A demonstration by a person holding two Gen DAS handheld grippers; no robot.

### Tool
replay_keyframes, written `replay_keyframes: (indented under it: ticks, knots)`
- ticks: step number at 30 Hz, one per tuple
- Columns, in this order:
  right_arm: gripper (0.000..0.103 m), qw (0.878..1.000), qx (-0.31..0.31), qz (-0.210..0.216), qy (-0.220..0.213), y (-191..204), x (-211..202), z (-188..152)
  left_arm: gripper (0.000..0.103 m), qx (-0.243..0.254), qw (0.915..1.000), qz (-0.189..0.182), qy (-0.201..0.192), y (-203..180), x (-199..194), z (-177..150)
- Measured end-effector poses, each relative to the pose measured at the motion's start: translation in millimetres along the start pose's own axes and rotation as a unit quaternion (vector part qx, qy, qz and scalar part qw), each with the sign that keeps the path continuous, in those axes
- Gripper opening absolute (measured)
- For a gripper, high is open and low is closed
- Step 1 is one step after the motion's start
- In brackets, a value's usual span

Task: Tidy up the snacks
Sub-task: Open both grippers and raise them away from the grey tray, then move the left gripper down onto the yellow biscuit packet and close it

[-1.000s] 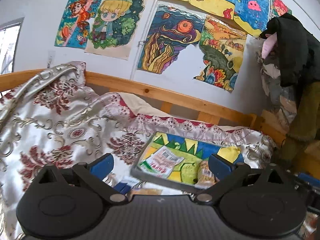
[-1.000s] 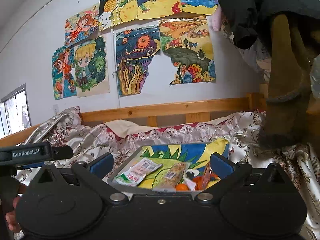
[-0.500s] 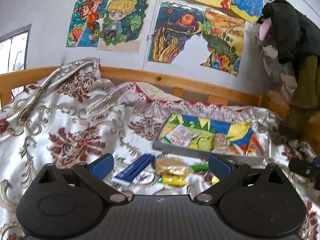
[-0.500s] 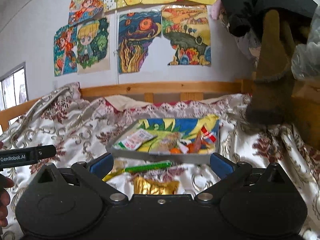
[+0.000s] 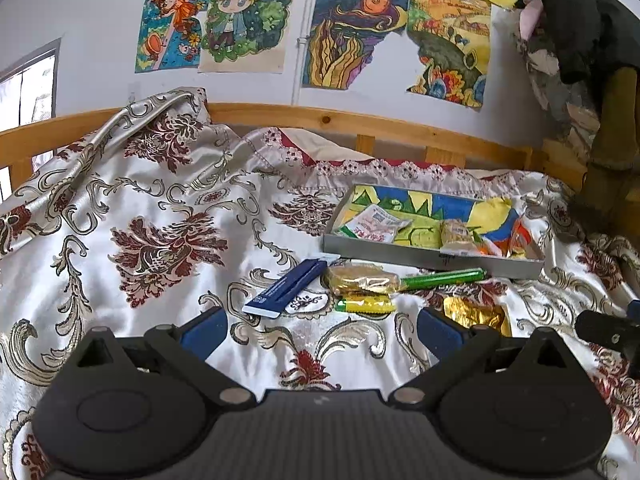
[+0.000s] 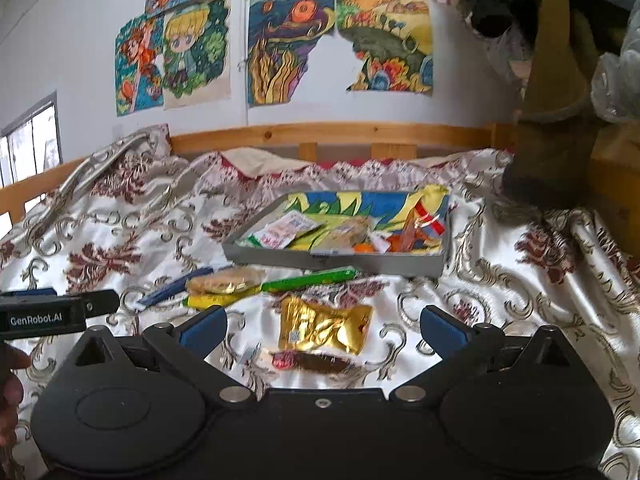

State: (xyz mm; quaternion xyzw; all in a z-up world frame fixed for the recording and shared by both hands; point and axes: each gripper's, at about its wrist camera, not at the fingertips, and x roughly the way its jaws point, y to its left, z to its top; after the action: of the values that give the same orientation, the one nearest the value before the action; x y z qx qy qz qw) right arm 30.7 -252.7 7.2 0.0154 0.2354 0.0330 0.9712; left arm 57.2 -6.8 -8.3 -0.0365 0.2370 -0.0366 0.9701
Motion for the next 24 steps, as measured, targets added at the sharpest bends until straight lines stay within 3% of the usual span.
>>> replay_keyframes:
  ticks: [8, 24]
  knots:
    - [0.102, 0.999, 0.012, -0.005, 0.030, 1, 13, -9, 0.103, 0.011, 0.9996, 0.006, 0.025, -2, 8, -5]
    - [0.102, 0.998, 0.037, -0.013, 0.044, -5, 25, -15, 0.103, 0.014, 0.9994, 0.004, 0.032, -5, 13, -8]
